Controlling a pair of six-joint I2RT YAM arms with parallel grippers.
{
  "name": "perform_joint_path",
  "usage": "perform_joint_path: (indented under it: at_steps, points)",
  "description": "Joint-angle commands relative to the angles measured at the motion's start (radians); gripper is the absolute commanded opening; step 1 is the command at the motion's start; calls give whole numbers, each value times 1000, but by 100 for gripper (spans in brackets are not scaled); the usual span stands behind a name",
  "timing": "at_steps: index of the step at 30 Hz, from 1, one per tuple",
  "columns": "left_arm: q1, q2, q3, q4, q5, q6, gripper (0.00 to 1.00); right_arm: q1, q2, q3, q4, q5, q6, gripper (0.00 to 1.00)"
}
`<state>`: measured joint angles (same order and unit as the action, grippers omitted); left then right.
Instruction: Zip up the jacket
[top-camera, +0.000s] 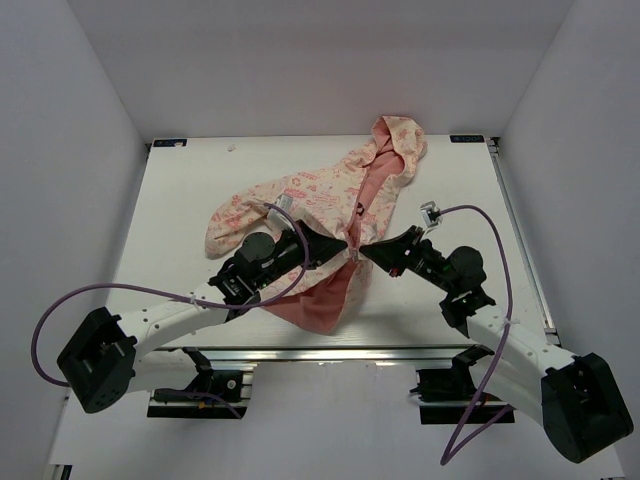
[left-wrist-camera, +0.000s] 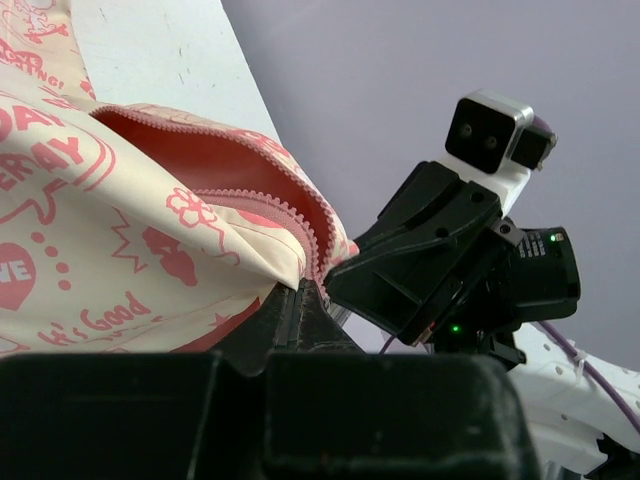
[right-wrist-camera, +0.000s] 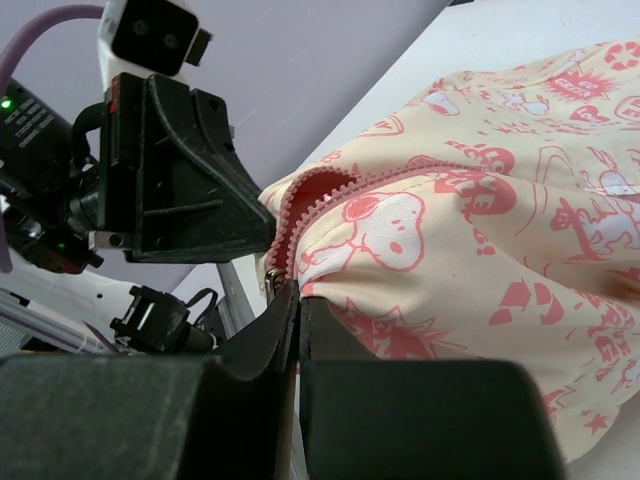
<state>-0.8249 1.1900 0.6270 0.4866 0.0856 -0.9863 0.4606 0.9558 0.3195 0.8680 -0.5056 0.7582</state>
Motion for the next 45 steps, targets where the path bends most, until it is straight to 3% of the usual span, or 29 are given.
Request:
perform_joint_path:
  at_steps: [1, 11, 17, 29, 31, 32, 36, 42, 45]
  points:
    - [-20, -15, 16, 10, 0, 35, 0, 4, -25, 59, -30, 47, -3, 0]
    - [-40, 14, 53, -57, -27, 40, 0, 7, -34, 61, -29, 33, 1, 0]
    - [-46, 0, 79, -134, -115, 41, 0, 7, -43, 66, -41, 21, -13, 0]
    - [-62, 14, 115, -135, -31, 106, 1, 12, -3, 99, -115, 70, 3, 0]
    - [-62, 23, 132, -155, -20, 106, 3, 12, -3, 101, -125, 67, 4, 0]
    - [-62, 29, 135, -154, -9, 104, 13, 12, -6, 104, -130, 67, 1, 0]
    - [-62, 26, 126, -141, 3, 94, 26, 13, -12, 105, -161, 50, -28, 0]
    - [-62, 34, 128, -135, 8, 97, 38, 12, -9, 101, -155, 27, -28, 0]
    - [-62, 39, 140, -155, 13, 103, 39, 13, -20, 101, -158, 39, -31, 0]
